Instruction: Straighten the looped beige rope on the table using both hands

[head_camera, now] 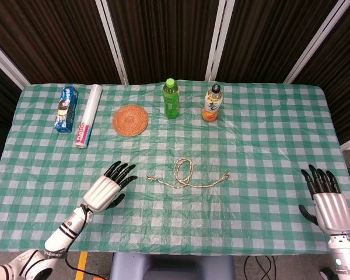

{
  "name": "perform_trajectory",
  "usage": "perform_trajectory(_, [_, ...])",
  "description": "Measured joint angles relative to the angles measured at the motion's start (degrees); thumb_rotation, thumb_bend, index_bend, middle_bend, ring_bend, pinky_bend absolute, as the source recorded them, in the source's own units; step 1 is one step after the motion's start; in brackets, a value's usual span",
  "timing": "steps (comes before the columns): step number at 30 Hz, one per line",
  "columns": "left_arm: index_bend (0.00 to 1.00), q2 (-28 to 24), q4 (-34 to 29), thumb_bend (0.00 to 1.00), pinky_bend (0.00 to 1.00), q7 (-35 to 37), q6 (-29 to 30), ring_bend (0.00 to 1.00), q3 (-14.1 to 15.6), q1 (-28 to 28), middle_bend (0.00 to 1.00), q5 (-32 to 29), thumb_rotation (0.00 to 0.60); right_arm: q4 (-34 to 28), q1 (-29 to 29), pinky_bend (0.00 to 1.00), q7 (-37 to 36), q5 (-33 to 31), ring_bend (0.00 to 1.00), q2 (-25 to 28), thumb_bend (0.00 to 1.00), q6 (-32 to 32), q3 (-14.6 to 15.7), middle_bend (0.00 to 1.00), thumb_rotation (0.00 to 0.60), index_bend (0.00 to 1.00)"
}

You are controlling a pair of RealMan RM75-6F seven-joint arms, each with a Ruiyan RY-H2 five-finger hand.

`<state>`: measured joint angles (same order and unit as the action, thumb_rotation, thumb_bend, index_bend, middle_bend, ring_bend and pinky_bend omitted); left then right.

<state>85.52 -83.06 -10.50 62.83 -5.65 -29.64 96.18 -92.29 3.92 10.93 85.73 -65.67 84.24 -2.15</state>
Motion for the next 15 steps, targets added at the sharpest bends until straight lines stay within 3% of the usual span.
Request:
perform_trajectory(4, [0.32, 4.9, 4.5, 0.46, 0.05, 1.1, -1.1, 0.0, -1.9, -2.4, 0.03, -2.8, 0.6, 0.2, -0.2, 0.0, -0.6, -0.7, 0.0, 0.3, 0.35, 0.1, -0.4, 0.0, 0.6, 0.0])
perform_trajectory(15, [0.34, 12.8, 11.6, 0.46, 0.05, 1.0, -9.2, 0.0, -3.1, -9.3, 0.03, -8.6, 0.6, 0.3, -0.2, 0.0, -1.9, -1.4, 0.0, 0.8, 0.35, -0.3, -0.8, 0.0, 0.6, 0.0])
